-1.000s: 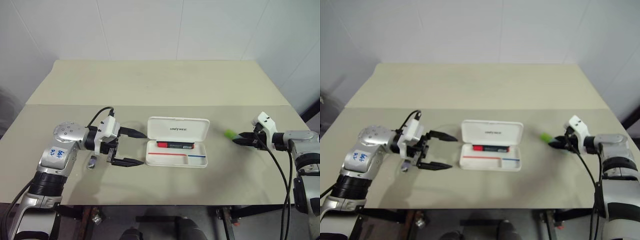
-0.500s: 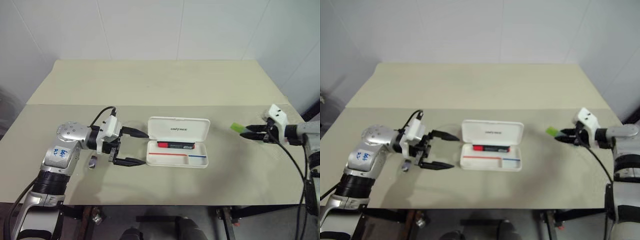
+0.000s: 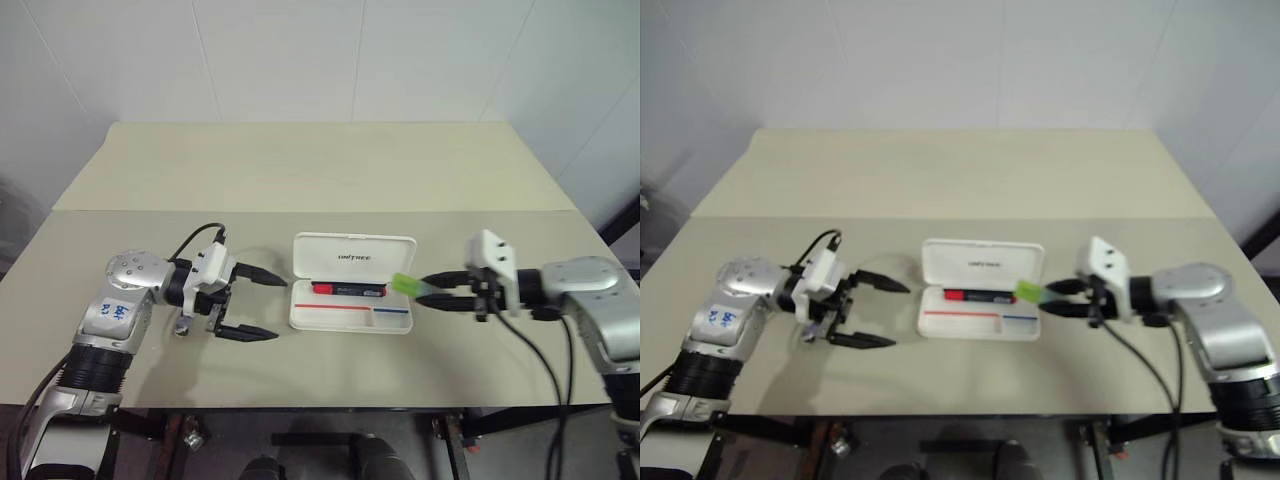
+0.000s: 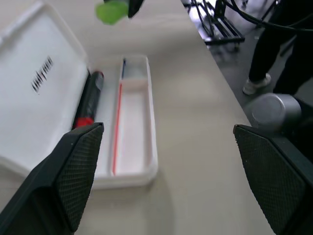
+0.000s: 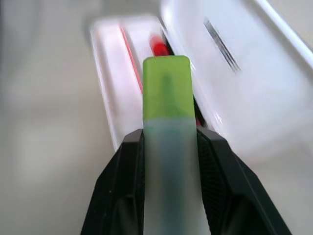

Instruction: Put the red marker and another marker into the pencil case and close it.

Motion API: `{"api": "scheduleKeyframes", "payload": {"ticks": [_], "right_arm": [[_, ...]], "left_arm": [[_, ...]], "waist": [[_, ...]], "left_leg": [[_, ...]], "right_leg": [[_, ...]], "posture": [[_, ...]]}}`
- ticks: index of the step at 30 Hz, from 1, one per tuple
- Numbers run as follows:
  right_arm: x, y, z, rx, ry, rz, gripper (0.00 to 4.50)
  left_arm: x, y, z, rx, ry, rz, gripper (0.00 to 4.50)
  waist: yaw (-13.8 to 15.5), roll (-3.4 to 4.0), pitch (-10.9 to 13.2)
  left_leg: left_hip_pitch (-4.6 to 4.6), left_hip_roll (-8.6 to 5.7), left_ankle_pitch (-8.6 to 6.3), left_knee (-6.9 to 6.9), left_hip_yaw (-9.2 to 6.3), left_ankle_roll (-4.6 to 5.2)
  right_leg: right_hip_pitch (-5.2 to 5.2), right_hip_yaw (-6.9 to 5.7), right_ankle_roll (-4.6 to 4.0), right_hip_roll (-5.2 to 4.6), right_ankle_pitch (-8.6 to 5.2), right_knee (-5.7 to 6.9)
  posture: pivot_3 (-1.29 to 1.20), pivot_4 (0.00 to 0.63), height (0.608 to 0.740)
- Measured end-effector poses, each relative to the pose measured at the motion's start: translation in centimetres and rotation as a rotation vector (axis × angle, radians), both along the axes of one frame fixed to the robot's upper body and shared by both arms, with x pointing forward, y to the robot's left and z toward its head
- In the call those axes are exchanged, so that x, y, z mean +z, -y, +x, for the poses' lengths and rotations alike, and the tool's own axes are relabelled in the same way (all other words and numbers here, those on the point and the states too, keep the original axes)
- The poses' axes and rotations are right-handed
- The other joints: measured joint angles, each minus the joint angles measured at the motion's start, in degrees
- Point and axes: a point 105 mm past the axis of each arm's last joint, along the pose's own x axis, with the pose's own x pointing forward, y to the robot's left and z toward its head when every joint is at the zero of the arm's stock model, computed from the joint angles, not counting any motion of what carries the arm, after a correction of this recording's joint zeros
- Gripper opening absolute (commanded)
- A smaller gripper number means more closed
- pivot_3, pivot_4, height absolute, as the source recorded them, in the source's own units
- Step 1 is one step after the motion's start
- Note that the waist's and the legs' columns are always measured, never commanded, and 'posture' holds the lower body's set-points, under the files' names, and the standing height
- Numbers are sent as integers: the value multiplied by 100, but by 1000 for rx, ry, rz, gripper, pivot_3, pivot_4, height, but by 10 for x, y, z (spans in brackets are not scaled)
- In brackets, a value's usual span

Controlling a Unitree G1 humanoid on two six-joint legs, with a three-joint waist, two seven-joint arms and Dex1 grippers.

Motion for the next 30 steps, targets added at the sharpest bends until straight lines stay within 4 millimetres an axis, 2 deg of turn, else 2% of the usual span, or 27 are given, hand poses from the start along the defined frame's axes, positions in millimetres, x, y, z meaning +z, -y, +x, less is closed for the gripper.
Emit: {"api": "scheduleKeyframes", "payload": {"ticks": [5,9,14,23,30], "right_arm": [[1,-36,3,1,-9,34,1093],[-3,-55,3,28,-14,47,1093],[-9,-81,3,105,-18,55,1093],[-14,-104,7,180,2,38,1093],[-31,-112,5,237,-19,2,1093]], "left_arm": [[-7,-15,0,25,-1,41,4500],[-8,-18,-1,29,10,53,4500],[-13,-19,-3,34,-6,54,4500],[-10,-17,-6,41,5,50,4500],[-9,-19,-9,67,1,45,4500]], "waist": [[16,0,0],[30,0,0],[24,-2,-2],[0,-3,-2],[-2,-7,-4]], "left_leg": [[-11,-2,-1,-3,-4,0],[-30,3,-5,-10,-16,3],[-97,1,-5,-5,-15,2],[-100,1,-3,0,-12,1],[-100,0,-3,2,-11,1]], "right_leg": [[-1,-6,0,-7,0,-20],[-8,-20,0,-8,0,-29],[-80,-23,1,-13,1,-12],[-91,-21,0,-9,0,9],[-90,-21,0,-10,0,10]], "posture": [[0,150,740],[0,150,740],[0,150,740],[0,150,740],[0,150,740]]}}
